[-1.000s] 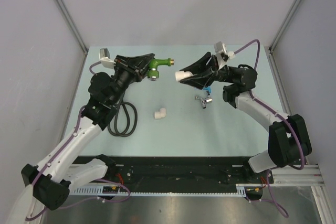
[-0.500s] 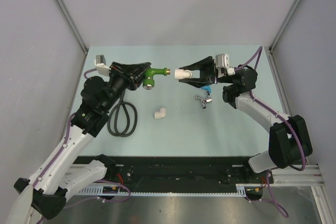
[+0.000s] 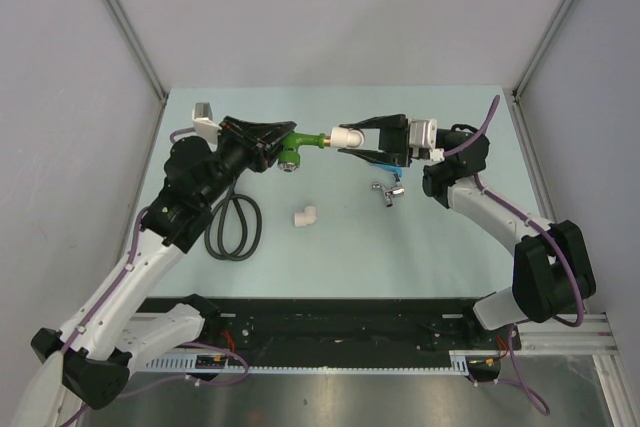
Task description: Install the water faucets
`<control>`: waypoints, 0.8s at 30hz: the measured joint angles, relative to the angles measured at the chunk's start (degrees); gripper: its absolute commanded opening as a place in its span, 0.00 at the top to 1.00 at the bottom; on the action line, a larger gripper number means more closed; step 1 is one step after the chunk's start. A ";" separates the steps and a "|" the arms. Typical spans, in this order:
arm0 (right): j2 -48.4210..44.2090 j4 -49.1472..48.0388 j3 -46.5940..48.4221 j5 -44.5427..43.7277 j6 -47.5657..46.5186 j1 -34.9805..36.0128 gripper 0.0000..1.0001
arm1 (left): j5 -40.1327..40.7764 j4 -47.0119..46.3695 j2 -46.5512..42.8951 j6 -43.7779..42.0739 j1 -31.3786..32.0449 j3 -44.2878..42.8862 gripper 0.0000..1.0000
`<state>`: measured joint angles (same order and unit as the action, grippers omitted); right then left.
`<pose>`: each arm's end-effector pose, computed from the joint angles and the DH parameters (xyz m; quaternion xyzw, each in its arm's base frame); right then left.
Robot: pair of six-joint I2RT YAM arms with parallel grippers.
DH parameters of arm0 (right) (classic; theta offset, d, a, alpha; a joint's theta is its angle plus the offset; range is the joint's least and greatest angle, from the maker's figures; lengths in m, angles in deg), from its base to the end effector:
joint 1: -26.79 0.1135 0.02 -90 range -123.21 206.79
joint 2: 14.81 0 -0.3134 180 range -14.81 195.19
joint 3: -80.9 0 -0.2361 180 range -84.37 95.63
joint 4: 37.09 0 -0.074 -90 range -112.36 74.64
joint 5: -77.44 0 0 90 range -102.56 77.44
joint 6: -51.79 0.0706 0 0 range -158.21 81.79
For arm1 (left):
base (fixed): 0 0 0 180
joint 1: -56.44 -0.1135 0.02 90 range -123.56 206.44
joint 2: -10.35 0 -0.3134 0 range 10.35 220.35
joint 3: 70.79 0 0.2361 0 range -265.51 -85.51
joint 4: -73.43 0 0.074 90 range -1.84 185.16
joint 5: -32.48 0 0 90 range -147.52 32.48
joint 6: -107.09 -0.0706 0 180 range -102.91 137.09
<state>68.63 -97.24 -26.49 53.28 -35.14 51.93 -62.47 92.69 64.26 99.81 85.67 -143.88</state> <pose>0.2290 0.1786 0.4585 -0.5560 0.1888 0.3750 0.7173 0.1739 -0.1043 0.4441 -0.2909 0.6450 -0.6022 0.3697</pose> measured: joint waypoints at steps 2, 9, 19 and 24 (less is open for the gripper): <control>0.00 0.00 0.00 0.02 -0.59 0.09 1.00 | 0.09 0.39 0.00 -0.02 0.00 -0.28 1.00; 0.00 0.02 0.00 0.28 -1.62 0.52 1.00 | 0.17 0.74 0.00 0.04 -0.44 -0.35 1.00; -0.22 0.00 0.00 1.53 -1.49 1.14 1.00 | -0.96 0.28 0.57 0.52 -1.31 -0.37 1.00; -0.79 0.02 0.00 1.70 -1.27 1.40 1.00 | -1.66 -0.09 0.57 0.87 -1.53 -0.37 1.00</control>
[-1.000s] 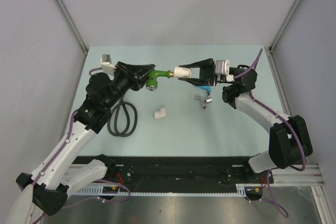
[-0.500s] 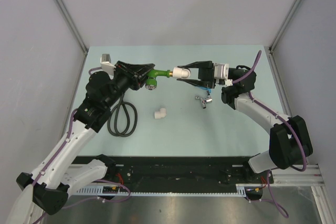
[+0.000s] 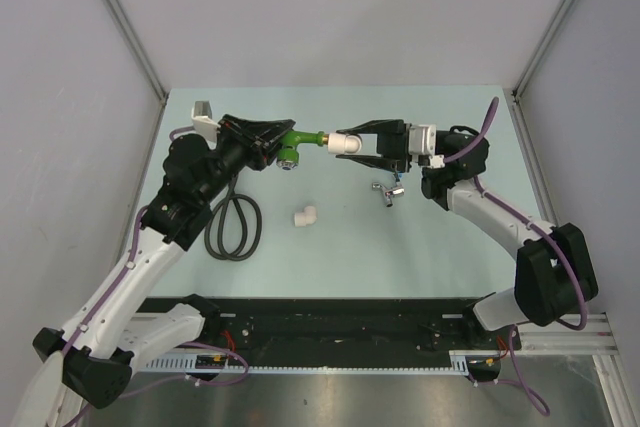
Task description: Install the water faucets
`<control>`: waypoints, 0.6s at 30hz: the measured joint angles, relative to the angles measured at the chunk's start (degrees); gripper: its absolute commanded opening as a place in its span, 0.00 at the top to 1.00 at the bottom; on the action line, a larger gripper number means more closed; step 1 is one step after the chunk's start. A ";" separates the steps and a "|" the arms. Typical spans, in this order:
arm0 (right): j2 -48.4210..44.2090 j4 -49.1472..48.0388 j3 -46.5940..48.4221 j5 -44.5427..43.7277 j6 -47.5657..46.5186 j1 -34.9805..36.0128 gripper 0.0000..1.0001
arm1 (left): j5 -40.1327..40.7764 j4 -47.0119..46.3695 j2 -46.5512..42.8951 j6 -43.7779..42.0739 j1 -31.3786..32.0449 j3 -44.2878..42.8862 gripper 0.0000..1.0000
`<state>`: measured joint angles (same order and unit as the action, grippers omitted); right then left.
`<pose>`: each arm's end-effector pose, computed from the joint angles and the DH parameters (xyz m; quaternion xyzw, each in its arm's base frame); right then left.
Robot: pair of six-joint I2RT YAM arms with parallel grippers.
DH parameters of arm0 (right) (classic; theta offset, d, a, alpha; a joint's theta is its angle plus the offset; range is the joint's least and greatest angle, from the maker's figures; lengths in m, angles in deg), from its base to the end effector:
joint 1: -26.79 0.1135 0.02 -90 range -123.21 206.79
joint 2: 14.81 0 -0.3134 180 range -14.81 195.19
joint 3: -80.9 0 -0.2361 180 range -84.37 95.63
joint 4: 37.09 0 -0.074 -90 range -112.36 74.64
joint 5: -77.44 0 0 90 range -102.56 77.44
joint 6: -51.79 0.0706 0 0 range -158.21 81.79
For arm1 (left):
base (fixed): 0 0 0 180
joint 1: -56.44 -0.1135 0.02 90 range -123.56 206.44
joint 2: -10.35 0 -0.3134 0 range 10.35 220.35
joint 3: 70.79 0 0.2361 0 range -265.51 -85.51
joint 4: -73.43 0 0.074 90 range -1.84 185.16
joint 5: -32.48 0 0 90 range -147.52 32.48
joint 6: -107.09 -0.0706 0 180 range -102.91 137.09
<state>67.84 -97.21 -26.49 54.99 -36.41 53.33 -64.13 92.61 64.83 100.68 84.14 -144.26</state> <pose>0.2188 0.1822 0.4606 -0.5712 0.1652 0.3753 0.7111 0.1780 -0.1026 0.4449 -0.2954 0.6437 -0.6049 0.3640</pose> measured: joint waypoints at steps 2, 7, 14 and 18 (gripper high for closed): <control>-0.28 -0.04 0.00 -0.02 0.02 0.02 1.00 | -0.35 -0.35 0.00 0.00 -0.11 0.00 1.00; -0.63 -0.04 0.00 -0.24 0.00 0.04 1.00 | -1.53 -0.94 0.00 0.00 -0.15 0.00 1.00; -0.68 -0.15 0.17 -0.85 -0.13 0.33 1.00 | -2.34 -2.56 -0.13 -0.02 -0.42 0.00 1.00; -0.68 -0.17 0.98 -0.92 -0.11 0.39 1.00 | -2.84 -3.67 -0.15 0.02 -0.59 0.00 1.00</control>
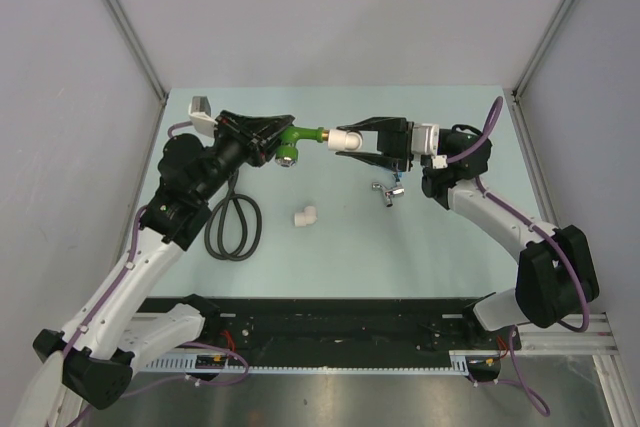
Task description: Install the water faucets
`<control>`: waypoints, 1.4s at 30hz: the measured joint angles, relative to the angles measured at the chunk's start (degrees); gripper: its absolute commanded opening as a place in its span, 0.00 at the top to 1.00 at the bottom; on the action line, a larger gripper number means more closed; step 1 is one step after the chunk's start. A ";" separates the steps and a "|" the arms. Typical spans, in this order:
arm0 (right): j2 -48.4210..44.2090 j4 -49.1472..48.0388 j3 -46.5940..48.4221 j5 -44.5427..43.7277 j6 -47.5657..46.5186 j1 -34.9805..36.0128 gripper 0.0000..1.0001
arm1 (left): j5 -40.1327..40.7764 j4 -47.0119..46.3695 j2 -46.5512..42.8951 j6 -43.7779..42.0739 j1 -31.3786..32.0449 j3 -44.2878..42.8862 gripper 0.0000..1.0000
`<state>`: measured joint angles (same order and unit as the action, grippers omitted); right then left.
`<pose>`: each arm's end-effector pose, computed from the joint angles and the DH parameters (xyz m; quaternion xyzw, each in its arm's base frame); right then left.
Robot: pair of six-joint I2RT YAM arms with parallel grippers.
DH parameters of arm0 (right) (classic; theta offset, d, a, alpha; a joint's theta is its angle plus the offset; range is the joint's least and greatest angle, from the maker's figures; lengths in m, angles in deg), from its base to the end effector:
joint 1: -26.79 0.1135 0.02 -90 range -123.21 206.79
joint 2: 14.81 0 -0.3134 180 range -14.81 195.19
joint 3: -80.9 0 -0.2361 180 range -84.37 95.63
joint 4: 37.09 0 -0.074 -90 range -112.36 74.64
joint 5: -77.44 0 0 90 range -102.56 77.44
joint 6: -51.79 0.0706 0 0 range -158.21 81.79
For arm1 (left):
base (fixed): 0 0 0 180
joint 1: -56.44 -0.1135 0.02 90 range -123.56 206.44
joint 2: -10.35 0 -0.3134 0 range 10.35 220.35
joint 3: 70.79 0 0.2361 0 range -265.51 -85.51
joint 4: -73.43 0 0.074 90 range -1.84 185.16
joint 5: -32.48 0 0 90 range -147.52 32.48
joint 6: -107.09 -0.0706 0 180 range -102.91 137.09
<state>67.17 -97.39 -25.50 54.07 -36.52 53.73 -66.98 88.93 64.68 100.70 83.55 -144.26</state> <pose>0.2138 0.1814 0.4697 -0.5662 0.1525 0.3689 0.7211 0.1760 -0.1031 0.4546 -0.2698 0.6292 -0.6300 0.3667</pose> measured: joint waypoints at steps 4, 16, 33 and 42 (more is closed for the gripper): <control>0.00 -0.04 0.55 0.00 0.00 0.02 1.00 | -0.22 -0.79 -0.02 0.02 -0.04 0.00 1.00; 0.00 -0.15 1.70 -0.61 0.00 0.11 1.00 | -1.66 -1.70 -0.35 0.09 -0.04 0.00 1.00; 0.98 -0.52 2.80 -0.13 1.18 0.55 1.00 | -1.90 -1.97 -0.07 -0.20 -0.44 0.00 1.00; 1.25 -0.37 2.82 0.61 1.01 0.09 1.00 | -1.84 -0.13 0.94 -4.70 -0.50 -1.92 1.00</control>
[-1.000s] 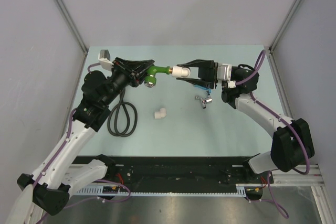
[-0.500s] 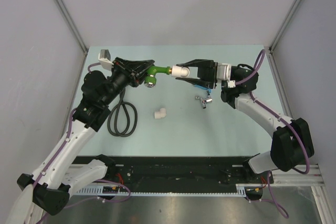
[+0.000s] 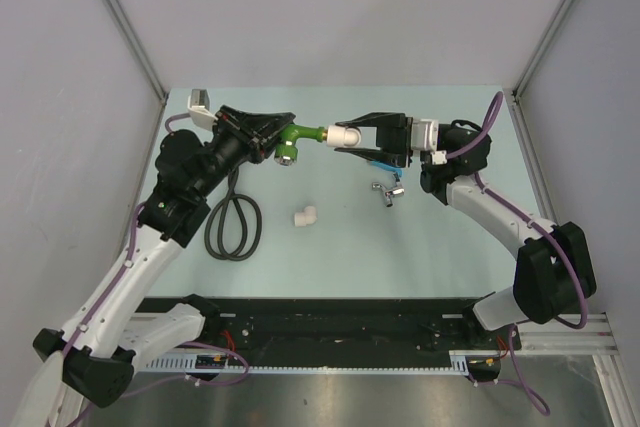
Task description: Install the water faucets
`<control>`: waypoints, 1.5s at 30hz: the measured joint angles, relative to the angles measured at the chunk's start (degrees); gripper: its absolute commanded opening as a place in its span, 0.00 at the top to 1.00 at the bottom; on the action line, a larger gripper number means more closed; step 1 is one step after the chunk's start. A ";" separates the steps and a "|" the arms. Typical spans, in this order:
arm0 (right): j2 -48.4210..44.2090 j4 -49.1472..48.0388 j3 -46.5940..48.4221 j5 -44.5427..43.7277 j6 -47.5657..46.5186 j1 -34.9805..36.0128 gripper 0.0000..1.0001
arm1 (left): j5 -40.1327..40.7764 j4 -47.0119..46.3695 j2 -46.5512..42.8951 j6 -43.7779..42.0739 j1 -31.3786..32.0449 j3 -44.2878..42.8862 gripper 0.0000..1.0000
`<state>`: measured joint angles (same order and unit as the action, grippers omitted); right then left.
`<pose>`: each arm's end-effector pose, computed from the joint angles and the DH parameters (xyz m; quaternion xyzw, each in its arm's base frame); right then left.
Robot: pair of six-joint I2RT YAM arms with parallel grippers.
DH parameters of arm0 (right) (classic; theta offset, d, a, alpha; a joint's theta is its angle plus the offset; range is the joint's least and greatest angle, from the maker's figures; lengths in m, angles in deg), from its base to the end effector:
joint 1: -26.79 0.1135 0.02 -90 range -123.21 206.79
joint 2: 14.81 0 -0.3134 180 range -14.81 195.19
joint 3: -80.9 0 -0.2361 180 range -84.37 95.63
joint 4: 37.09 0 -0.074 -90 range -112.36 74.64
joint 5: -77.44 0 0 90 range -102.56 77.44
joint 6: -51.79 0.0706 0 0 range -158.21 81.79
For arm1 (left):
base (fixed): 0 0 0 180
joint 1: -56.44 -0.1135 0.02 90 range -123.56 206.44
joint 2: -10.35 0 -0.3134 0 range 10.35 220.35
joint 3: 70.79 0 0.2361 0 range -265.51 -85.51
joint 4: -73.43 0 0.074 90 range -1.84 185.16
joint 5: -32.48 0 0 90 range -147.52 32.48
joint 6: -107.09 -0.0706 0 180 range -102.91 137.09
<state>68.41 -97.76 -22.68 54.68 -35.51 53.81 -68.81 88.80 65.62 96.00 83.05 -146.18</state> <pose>0.2173 0.1839 0.4786 -0.5690 0.1416 0.3690 0.7212 0.1779 -0.1046 0.4641 -0.2320 0.6368 -0.6232 0.3901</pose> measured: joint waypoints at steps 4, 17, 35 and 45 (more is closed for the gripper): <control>0.02 0.22 0.00 0.24 -0.26 0.02 1.00 | 0.39 0.17 -0.28 -1.49 0.13 0.00 1.00; 0.20 0.96 0.37 0.61 -0.11 0.79 1.00 | 2.03 -1.70 -1.73 -6.95 0.90 0.76 1.00; 4.17 -0.39 1.68 -3.74 6.32 1.33 1.00 | 7.65 -9.62 -2.95 -4.90 1.07 6.58 1.00; 4.22 -0.81 2.67 -3.89 9.55 1.38 1.00 | 7.80 -11.93 -3.10 -5.03 1.38 7.13 1.00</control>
<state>72.63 -98.57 -20.02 50.79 -25.96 55.19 -61.01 76.87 62.51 90.98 84.43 -139.05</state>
